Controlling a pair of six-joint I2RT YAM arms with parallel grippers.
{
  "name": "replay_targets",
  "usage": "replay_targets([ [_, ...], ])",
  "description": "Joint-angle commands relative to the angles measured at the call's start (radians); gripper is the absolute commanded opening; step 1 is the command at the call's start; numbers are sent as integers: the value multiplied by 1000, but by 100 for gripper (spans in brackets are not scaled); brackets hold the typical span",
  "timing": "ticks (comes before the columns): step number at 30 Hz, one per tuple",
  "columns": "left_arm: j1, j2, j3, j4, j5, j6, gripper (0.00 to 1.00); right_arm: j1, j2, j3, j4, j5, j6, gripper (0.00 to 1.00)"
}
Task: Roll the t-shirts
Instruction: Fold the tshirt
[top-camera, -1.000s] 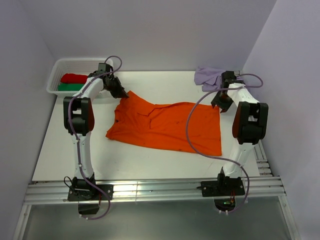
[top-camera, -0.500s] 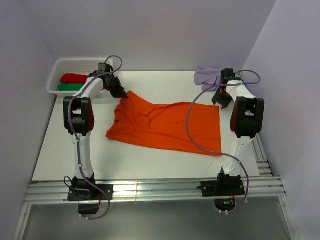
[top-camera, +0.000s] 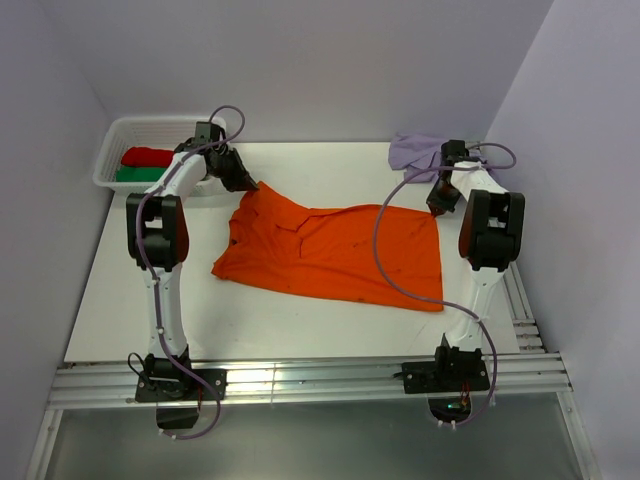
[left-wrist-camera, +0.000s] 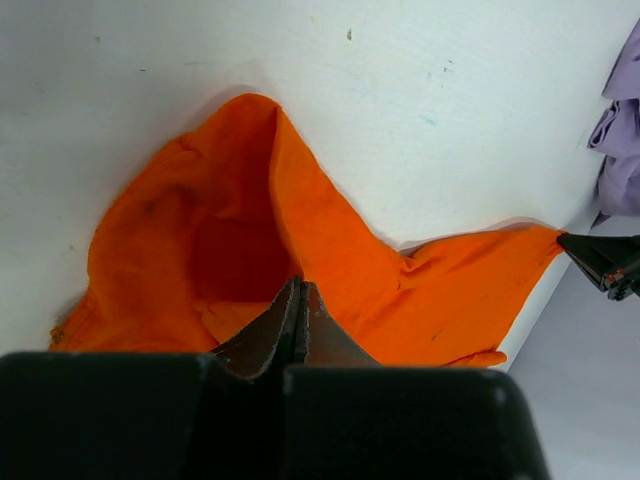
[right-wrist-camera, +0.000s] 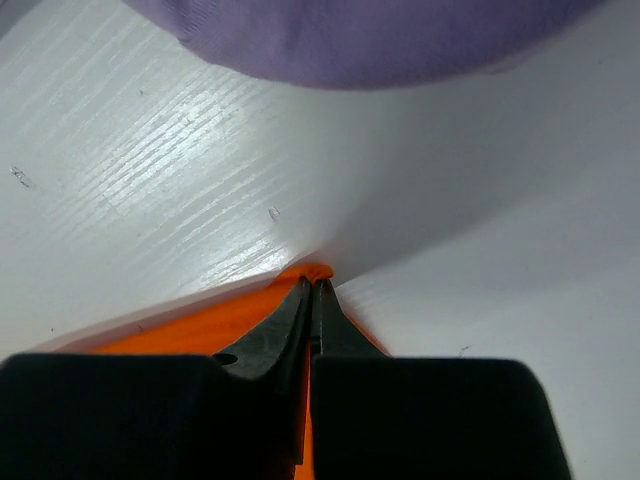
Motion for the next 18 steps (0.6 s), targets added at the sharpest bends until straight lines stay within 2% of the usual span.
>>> replay_targets([
  [1, -2, -31, 38, 40, 52, -8, 0, -11, -33, 30, 41, -10, 1, 0],
  [11, -2, -53, 29, 27, 44, -18, 0, -16, -101, -48, 90, -56, 6, 0],
  [18, 5, -79, 69, 61, 85, -101, 1, -36, -142, -85, 133, -104, 35, 0],
])
